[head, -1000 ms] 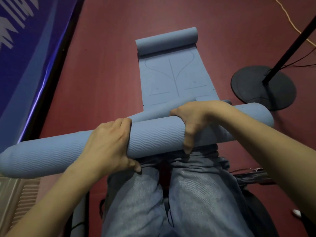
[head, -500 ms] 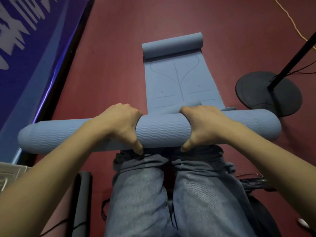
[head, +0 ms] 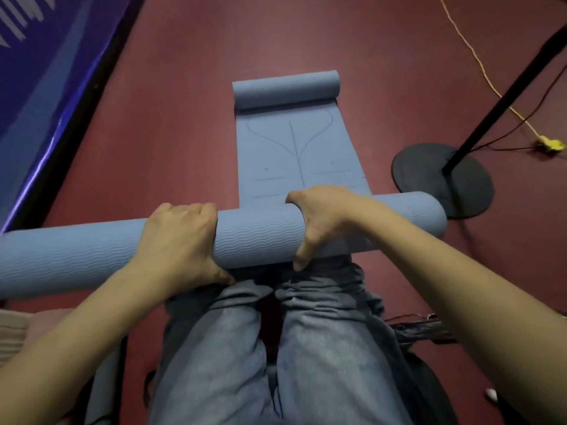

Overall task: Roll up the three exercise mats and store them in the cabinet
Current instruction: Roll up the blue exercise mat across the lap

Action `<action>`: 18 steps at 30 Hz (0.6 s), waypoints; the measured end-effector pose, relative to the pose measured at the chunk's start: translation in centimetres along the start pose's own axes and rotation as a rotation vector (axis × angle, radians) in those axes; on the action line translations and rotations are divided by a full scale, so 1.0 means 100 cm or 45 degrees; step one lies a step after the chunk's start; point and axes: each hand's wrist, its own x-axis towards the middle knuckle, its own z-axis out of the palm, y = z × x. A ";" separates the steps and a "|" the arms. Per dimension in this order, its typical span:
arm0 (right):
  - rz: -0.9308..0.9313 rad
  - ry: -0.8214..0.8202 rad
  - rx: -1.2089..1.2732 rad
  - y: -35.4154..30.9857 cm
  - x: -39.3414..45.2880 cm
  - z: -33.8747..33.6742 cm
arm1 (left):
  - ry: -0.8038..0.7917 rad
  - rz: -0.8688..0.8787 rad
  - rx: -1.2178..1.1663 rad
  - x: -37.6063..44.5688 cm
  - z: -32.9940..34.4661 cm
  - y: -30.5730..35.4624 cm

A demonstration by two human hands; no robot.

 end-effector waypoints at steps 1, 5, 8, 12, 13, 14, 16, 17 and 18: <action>-0.004 0.047 -0.023 0.002 -0.002 0.004 | -0.018 0.018 0.028 0.002 -0.003 0.000; -0.026 0.082 0.033 0.015 -0.012 0.007 | -0.198 0.006 0.003 0.018 -0.019 -0.003; -0.023 -0.009 0.169 0.032 -0.008 -0.009 | -0.380 -0.016 -0.133 0.031 -0.033 -0.009; 0.057 -0.035 0.072 0.059 -0.018 -0.011 | -0.408 -0.019 -0.189 0.038 -0.030 -0.016; 0.073 0.000 0.025 0.062 -0.023 -0.007 | -0.385 -0.027 -0.180 0.038 -0.028 -0.016; 0.082 0.036 -0.013 0.064 -0.026 -0.002 | -0.367 -0.034 -0.165 0.038 -0.026 -0.017; 0.094 0.077 -0.051 0.064 -0.023 0.004 | -0.355 -0.046 -0.165 0.039 -0.025 -0.017; 0.108 0.081 -0.065 0.063 -0.019 0.004 | -0.350 -0.064 -0.185 0.039 -0.025 -0.017; 0.127 0.075 -0.076 0.062 -0.014 0.003 | -0.341 -0.084 -0.200 0.038 -0.024 -0.018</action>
